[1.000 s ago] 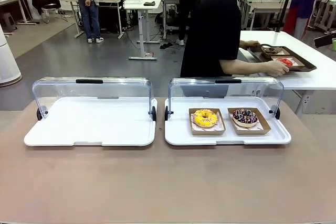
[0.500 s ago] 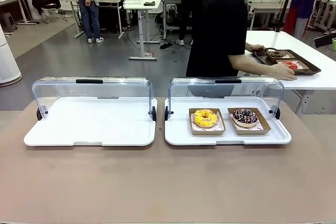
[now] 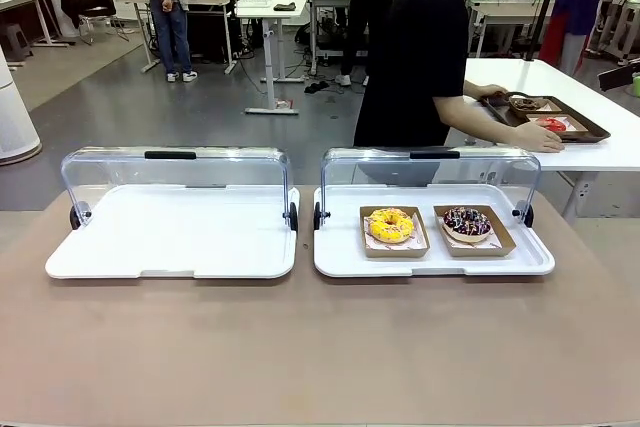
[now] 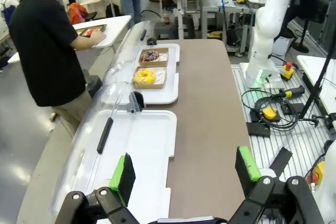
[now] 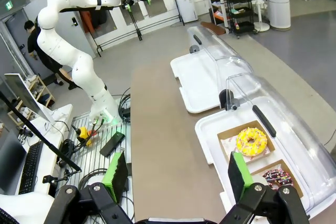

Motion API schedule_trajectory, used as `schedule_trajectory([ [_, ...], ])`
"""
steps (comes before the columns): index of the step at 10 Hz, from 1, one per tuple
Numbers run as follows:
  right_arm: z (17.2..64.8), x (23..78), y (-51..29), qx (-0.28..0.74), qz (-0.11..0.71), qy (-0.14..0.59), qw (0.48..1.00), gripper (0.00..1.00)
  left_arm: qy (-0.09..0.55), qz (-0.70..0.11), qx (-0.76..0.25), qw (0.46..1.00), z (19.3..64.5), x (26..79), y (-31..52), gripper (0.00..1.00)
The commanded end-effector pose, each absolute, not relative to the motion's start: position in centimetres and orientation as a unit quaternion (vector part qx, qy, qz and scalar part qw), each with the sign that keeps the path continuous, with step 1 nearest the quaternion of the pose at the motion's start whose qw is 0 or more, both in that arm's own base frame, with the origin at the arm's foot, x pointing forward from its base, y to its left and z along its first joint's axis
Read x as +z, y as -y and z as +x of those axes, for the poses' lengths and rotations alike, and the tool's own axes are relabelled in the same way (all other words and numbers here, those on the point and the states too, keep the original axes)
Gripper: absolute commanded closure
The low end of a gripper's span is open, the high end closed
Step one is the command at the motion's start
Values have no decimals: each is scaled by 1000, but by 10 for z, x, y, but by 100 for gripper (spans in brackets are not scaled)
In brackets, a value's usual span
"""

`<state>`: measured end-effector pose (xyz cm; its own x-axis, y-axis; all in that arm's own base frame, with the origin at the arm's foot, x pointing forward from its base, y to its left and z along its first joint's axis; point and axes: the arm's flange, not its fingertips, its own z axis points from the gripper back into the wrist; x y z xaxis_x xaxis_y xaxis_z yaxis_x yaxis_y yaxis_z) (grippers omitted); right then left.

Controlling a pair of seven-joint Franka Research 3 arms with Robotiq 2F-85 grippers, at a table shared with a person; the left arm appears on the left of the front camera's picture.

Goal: Provide the desired donut to the person.
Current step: Place the picked Paper togo box onto the Handle tray extended by the person.

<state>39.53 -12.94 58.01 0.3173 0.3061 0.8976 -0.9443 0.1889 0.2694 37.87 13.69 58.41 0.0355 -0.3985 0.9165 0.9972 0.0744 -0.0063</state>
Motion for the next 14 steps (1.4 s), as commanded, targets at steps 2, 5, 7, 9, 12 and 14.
schedule_trajectory([
  [2,395,582,128,459,445,367,676,0,377,-386,-579,612,385,596,-138,0],
  [5,395,582,128,459,445,367,676,0,367,-387,-587,609,385,597,-143,0],
  [7,395,582,128,459,445,367,676,0,354,-388,-595,609,386,598,-142,0],
  [9,395,582,128,459,445,367,676,0,347,-385,-600,609,389,597,-144,0],
  [12,395,582,128,459,445,367,676,0,366,-389,-588,608,385,595,-137,0],
  [14,395,582,128,459,445,367,676,0,366,-389,-588,608,385,595,-137,0],
])
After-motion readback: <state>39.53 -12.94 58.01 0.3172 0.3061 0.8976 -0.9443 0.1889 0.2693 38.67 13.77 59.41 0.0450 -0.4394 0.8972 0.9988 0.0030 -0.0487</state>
